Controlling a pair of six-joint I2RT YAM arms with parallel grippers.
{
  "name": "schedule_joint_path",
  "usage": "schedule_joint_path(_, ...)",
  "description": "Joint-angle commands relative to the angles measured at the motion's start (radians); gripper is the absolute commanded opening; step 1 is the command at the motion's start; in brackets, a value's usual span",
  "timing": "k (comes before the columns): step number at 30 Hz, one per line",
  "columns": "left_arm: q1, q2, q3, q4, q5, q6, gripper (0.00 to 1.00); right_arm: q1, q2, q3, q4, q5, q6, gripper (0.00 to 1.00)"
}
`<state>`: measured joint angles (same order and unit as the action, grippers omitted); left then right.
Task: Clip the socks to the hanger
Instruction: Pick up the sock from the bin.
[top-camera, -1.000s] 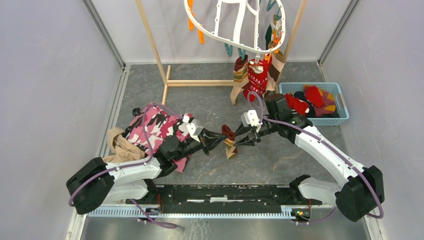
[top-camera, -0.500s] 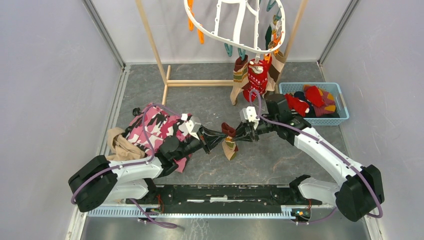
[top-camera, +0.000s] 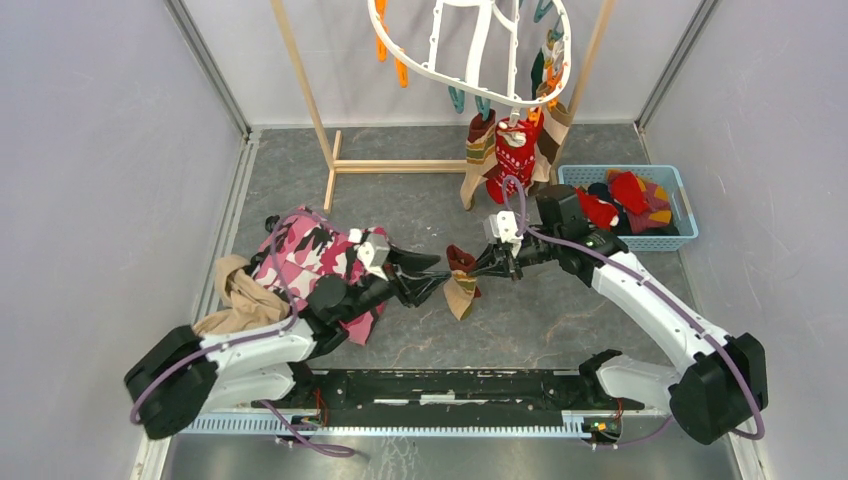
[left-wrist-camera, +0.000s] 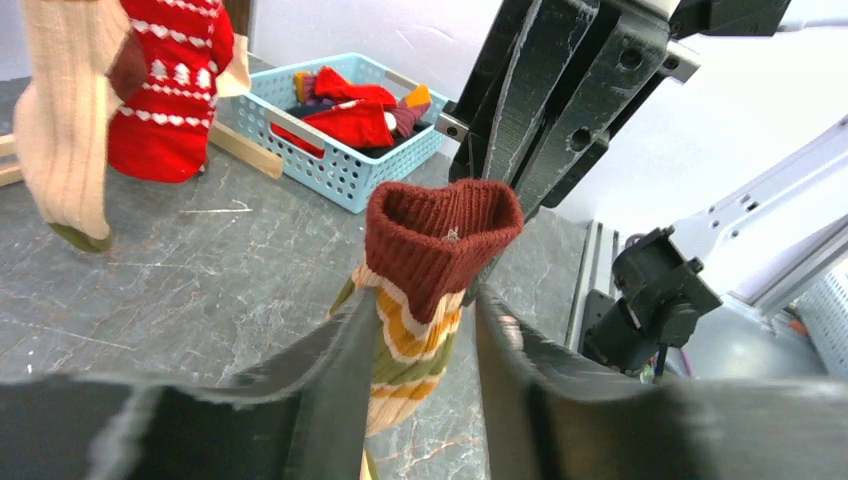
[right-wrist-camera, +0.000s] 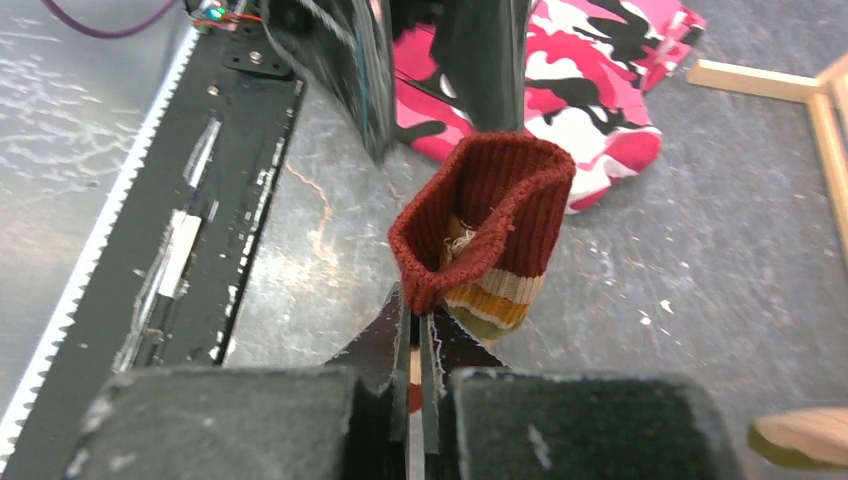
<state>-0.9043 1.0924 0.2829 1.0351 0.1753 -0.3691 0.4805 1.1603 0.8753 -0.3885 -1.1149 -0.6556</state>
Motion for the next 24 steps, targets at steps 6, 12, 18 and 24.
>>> schedule_joint_path(6,0.260,-0.197,0.080,-0.232,0.153,-0.026,0.82,-0.065,-0.064,0.091,-0.153,0.049,-0.183,0.00)
schedule_joint_path(12,0.406,-0.014,0.270,-0.196,0.357,-0.148,0.88,-0.126,-0.074,0.092,-0.134,0.008,-0.137,0.00)
schedule_joint_path(18,0.442,0.159,0.457,-0.129,0.337,-0.182,0.98,-0.163,-0.083,0.075,-0.091,-0.002,-0.087,0.00)
schedule_joint_path(24,0.461,0.318,0.626,-0.107,0.231,-0.234,0.99,-0.164,-0.072,0.068,-0.084,-0.010,-0.076,0.00)
